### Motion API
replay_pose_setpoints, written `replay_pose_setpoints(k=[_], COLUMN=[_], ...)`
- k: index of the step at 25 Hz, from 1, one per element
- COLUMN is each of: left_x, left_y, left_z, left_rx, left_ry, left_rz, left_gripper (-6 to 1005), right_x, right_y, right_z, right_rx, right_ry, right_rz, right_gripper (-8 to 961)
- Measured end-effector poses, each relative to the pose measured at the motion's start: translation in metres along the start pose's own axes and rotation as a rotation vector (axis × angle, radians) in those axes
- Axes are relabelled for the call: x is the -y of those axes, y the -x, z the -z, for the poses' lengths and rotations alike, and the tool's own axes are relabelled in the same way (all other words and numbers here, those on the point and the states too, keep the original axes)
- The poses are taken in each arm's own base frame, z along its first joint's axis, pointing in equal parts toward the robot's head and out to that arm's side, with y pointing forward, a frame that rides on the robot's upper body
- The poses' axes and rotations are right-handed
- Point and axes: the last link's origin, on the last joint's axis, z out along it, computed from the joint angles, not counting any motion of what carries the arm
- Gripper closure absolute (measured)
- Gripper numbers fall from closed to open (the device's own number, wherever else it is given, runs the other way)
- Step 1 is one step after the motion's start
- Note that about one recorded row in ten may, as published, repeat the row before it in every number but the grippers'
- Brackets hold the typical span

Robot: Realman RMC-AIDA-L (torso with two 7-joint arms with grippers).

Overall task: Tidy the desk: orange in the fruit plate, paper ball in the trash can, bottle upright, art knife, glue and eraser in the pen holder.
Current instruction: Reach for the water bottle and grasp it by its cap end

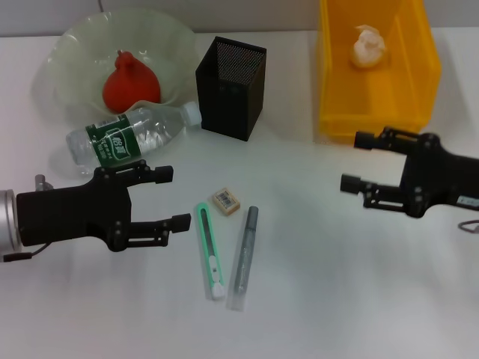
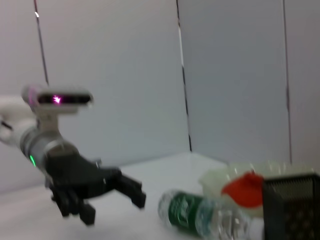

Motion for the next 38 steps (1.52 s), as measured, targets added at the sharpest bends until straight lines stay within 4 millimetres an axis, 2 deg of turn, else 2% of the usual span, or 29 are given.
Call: replay_pose_setpoints(k=[6, 13, 17, 20, 21, 23, 26, 27, 30, 38], left_x=[0.004, 0.01, 0.036, 0.048, 0.06, 0.069, 0.069, 0.076, 0.08, 0.083], left_y=[-0.002, -0.01, -0.03, -0.035, -0.039, -0.044, -0.044, -0.048, -0.054, -0.056], left_z=[0.0, -0.001, 0.003, 0.006, 0.01, 0.012, 0.012, 0.018, 0.024, 0.024], left_rx=[0.003, -0.036, -0.064, -0.035, 0.033, 0.113, 0.113, 0.196, 0.281, 0.352], left_ry=[-0.016, -0.044, -0.161, -0.215, -0.261, -0.291, -0.291, -0.313, -0.327, -0.334], left_rz=[0.006, 0.0, 0.028, 0.038, 0.037, 0.033, 0.033, 0.016, -0.007, -0.022], left_gripper=[157, 157, 157, 157, 157, 157, 157, 157, 157, 157], right_x=[0.008, 0.008, 0.007, 0.007, 0.006, 0.006, 0.005, 0.005, 0.005, 0.005], right_y=[-0.015, -0.016, -0.017, -0.018, -0.019, -0.02, -0.02, -0.02, -0.02, -0.019], right_z=[-0.007, -0.007, -0.007, -0.006, -0.006, -0.005, -0.006, -0.006, -0.006, -0.007], right_rx=[-0.082, -0.087, -0.088, -0.087, -0.087, -0.086, -0.086, -0.086, -0.086, -0.083], right_ry=[-0.081, -0.08, -0.081, -0.084, -0.085, -0.085, -0.085, -0.084, -0.083, -0.082], right_rz=[-0.006, -0.002, 0.005, 0.011, 0.014, 0.017, 0.017, 0.017, 0.018, 0.02], right_gripper=[207, 209, 210, 211, 211, 211, 210, 210, 210, 210])
